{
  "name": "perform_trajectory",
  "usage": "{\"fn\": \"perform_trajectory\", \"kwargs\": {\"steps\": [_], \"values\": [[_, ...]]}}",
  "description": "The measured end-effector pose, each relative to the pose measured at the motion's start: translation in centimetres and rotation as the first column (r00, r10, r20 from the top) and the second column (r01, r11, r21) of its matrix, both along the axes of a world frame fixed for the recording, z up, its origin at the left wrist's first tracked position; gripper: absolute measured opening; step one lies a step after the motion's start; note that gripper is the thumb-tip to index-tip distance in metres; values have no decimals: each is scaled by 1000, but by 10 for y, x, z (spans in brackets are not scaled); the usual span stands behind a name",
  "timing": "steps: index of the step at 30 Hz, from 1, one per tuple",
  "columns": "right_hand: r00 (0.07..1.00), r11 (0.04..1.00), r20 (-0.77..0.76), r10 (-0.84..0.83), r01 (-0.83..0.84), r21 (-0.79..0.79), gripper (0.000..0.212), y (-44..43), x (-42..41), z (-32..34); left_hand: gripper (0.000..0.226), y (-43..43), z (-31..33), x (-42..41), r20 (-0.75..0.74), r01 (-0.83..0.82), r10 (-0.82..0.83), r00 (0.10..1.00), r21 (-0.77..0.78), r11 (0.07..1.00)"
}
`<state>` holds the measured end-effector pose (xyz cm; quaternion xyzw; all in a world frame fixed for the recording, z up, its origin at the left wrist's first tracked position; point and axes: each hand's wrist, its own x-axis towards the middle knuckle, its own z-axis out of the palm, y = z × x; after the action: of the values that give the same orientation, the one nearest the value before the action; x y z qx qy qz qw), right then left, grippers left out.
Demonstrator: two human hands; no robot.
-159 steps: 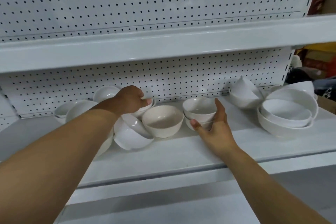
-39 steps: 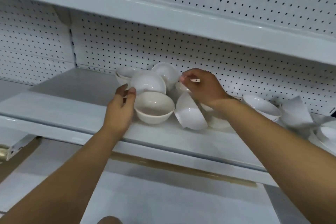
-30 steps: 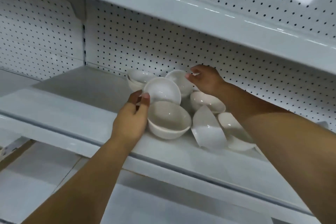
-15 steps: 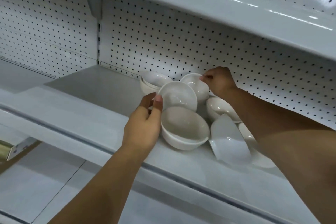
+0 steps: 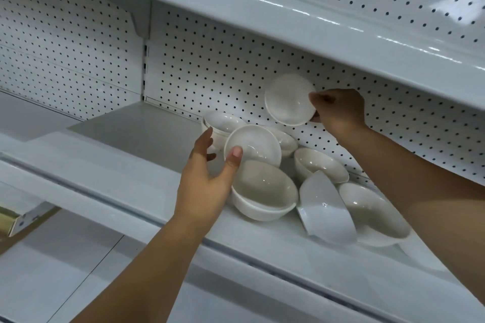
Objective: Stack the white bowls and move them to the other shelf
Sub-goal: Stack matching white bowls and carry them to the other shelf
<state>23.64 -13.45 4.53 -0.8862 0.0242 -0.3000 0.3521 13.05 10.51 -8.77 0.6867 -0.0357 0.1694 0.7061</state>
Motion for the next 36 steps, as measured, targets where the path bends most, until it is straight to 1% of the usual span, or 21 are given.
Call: {"fn": "perform_trajectory", "kwargs": {"steps": [3,5,8,12,15,18,20,21,23,27,29,31,34,36], "values": [[990,982,-74,117,-104,160,20,23,-25,4,86,3,3,-5,52,3,-2,999,-5,1000],[971,963,-122,204,-178,200,16,39,-42,5,94,5,4,-9,87,18,-16,996,-19,1000],[929,929,-175,326,-280,241,19,60,-63,0,113,14,8,-12,143,16,-18,990,15,1000],[847,862,-244,473,-388,325,19,82,-83,-8,126,32,19,-8,211,61,-87,974,128,990],[794,821,-272,543,-435,370,18,97,-87,-14,126,47,23,-8,214,58,-108,971,226,972],[732,784,-317,603,-470,406,20,106,-85,-17,112,56,19,-11,225,-27,-30,974,248,968],[693,767,-344,634,-504,398,23,110,-82,-16,106,60,15,-11,220,-85,36,975,216,973],[693,765,-337,637,-512,392,25,110,-78,-14,104,63,14,-9,207,-111,70,976,193,975],[730,773,-287,620,-506,382,27,110,-67,-8,104,71,12,-4,170,-159,128,977,178,971],[809,832,-234,540,-470,293,21,105,-36,1,127,91,1,6,83,-215,201,976,243,946],[835,862,-241,495,-437,257,19,102,-20,2,126,94,-6,9,70,-228,217,974,280,932],[851,887,-261,456,-410,215,21,101,-4,0,119,93,-11,13,68,-231,221,973,319,919],[862,913,-311,401,-404,60,23,104,19,-6,117,94,-14,20,46,-223,220,974,333,916],[865,910,-343,367,-410,-61,25,109,32,-10,118,96,-15,23,34,-226,228,973,341,913]]}}
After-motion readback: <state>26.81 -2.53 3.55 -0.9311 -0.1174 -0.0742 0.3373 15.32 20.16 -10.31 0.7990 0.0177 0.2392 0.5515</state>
